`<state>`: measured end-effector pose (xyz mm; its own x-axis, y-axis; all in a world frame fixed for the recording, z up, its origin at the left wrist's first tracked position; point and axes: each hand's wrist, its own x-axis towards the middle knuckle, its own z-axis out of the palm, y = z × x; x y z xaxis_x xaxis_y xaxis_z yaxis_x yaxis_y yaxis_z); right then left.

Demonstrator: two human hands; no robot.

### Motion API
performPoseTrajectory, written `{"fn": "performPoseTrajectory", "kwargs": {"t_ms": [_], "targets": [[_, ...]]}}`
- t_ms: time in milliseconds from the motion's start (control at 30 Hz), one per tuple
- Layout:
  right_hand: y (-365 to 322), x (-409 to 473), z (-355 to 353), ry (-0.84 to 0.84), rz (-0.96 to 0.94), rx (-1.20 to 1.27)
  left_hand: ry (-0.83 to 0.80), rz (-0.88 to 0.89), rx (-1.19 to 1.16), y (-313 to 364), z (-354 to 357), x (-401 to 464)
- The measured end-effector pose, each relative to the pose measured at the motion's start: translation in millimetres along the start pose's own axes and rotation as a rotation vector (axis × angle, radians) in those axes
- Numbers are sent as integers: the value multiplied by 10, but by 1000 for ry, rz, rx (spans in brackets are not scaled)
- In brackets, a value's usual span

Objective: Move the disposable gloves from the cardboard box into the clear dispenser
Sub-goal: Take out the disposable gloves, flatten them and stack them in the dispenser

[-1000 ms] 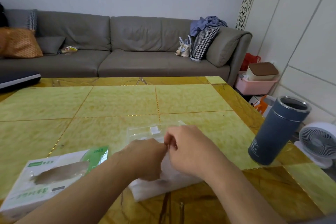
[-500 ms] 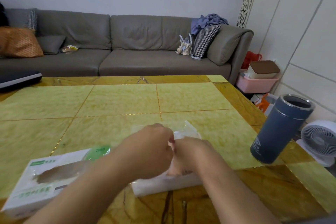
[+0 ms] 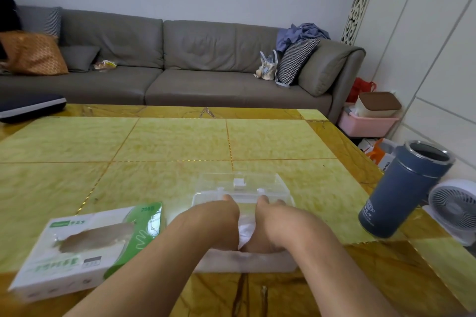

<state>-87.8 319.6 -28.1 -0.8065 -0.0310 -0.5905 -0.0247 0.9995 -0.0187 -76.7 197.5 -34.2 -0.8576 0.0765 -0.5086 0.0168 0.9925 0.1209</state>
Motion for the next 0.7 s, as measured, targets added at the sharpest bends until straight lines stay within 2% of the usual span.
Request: {"fn": "performPoseTrajectory", "kwargs": {"t_ms": [100, 233, 333, 567, 700], "targets": [[-34, -17, -9, 7, 29, 22, 51, 11, -55, -57, -1, 2], [-42, 15, -20, -10, -32, -45, 102, -63, -22, 10, 48, 17], [-45, 73, -1, -12, -36, -56, 83, -100, 2, 41, 62, 54], [-25, 26, 29, 45, -23, 32, 10, -34, 10, 82, -73, -25], [-38, -143, 33, 193, -80, 30, 174, -7, -55, 41, -43, -267]]}}
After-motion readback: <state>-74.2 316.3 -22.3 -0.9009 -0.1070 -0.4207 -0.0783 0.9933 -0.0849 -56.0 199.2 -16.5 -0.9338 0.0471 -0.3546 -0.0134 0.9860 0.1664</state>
